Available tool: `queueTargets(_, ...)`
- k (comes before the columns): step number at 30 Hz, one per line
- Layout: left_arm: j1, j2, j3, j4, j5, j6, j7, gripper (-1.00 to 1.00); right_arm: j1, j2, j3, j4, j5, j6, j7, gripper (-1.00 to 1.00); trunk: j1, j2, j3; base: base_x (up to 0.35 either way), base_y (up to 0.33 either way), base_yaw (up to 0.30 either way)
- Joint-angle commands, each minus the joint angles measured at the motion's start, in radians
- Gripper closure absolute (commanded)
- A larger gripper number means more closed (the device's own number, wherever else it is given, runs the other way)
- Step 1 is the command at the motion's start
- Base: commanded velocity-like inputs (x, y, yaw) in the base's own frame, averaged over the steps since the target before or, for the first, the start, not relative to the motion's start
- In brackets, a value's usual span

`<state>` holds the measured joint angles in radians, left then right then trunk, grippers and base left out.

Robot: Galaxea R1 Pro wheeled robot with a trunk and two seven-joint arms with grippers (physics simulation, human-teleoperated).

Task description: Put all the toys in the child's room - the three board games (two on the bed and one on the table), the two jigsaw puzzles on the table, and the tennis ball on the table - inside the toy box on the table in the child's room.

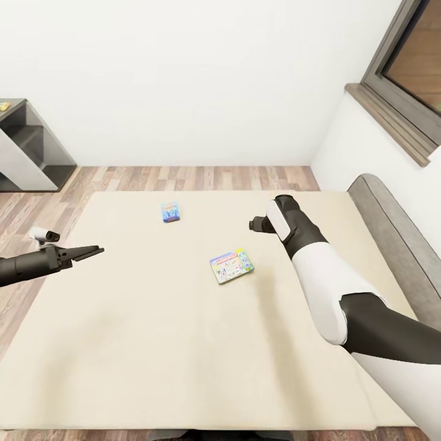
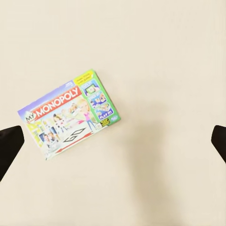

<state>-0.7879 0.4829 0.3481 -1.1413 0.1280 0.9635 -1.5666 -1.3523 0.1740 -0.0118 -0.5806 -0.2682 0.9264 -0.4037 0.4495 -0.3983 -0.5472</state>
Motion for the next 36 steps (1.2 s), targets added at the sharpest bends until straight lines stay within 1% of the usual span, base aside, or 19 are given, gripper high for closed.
queueTargets(1,-0.001,0.0,0.0,0.0,-0.001,0.011,-0.004,-1.0,-0.001,0.0,-0.001,-0.001,-0.009,0.002,-0.009,-1.0,0.0,-0.002,-0.003,0.0,0.0,0.0)
queueTargets(36,-0.001,0.0,0.002,0.0,-0.001,0.01,-0.004,-1.0,-0.001,0.0,-0.001,-0.001,-0.009,0.002,-0.009,-1.0,0.0,-0.002,-0.061,0.0,0.0,0.0)
